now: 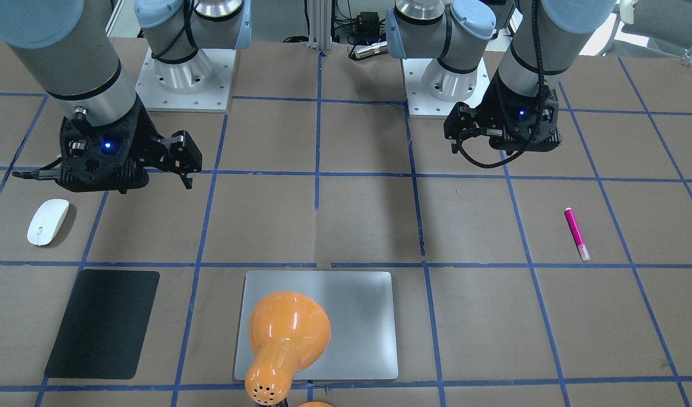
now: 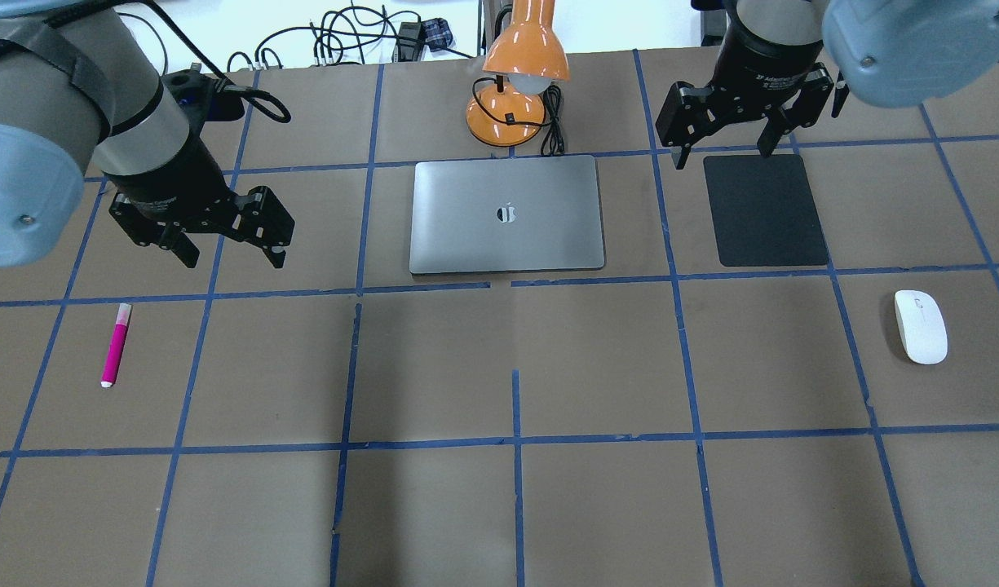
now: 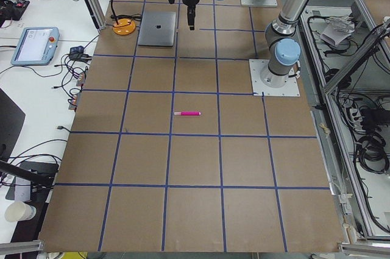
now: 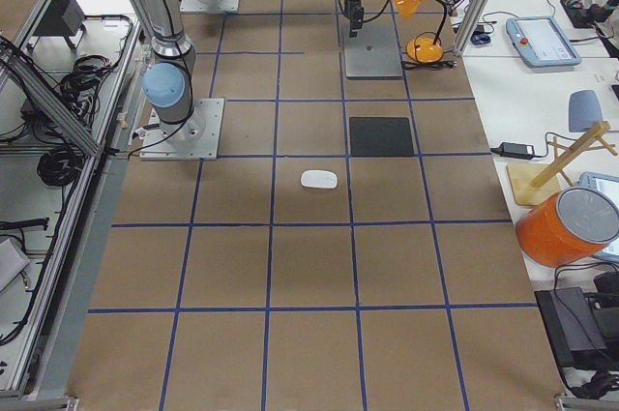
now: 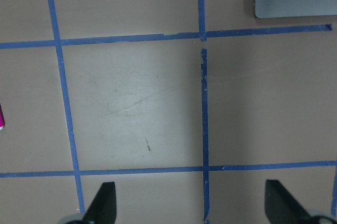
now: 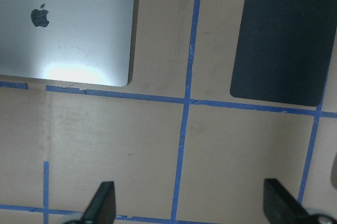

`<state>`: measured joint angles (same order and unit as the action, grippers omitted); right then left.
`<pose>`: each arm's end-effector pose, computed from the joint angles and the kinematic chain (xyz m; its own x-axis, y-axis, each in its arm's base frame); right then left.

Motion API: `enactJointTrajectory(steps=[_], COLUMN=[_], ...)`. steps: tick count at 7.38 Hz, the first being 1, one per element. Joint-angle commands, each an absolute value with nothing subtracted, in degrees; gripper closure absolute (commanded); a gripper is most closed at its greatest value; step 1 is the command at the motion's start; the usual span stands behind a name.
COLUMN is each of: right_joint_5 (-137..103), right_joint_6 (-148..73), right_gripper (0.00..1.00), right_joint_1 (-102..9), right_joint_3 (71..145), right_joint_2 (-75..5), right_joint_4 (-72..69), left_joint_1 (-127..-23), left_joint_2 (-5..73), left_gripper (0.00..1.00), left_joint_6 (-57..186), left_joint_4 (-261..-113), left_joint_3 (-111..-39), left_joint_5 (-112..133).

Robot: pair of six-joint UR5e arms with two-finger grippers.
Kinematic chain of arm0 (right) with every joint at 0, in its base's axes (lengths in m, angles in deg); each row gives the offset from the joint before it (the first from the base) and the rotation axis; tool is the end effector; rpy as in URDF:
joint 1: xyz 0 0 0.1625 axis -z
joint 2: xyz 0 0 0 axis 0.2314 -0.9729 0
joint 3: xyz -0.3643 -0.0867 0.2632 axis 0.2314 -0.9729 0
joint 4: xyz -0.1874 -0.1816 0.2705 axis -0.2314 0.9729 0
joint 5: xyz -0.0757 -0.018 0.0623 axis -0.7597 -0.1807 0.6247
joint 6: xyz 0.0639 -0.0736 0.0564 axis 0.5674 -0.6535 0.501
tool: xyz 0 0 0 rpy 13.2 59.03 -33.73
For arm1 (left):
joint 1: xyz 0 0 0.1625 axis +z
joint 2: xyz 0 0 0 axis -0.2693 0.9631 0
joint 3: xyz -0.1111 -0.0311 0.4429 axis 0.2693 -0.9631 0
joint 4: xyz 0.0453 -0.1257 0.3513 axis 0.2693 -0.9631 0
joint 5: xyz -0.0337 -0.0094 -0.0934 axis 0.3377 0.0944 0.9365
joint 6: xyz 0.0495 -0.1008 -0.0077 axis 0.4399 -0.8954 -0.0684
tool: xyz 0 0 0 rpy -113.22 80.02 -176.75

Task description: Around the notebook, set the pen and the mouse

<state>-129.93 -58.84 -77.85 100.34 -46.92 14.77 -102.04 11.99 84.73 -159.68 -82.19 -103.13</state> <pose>0.1443 -0.5111 0.4843 -0.9944 -0.1056 0.0004 -0.1056 0.9944 -0.0001 -0.1031 -0.4269 0.4645 -0.9989 0.0394 -0.0252 0.0373 0.9962 0.0792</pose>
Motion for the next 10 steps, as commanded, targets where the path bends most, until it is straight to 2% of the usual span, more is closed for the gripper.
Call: enactJointTrajectory(steps=[1, 8, 10], right_joint_5=[-129.9, -129.8, -129.6], right_joint_6=[-58.7, -58.4, -59.2], right_gripper=[0.0, 0.0, 0.0], right_joint_1=[-77.8, -77.8, -77.5], right_joint_3=[100.5, 101.9, 102.2], right_joint_2=[-47.0, -46.7, -46.5], right_joint_4=[14.7, 14.6, 15.0], left_joint_1=[-102.0, -101.1, -95.2], left_joint_2=[11.7, 12.0, 12.7], left_gripper=[0.0, 0.0, 0.0], left_joint_6=[84.7, 85.4, 86.0], left_joint_4=[-159.7, -159.5, -158.5], left_joint_3=[-82.5, -82.9, -83.4], left_joint_5=[-102.9, -103.1, -102.9])
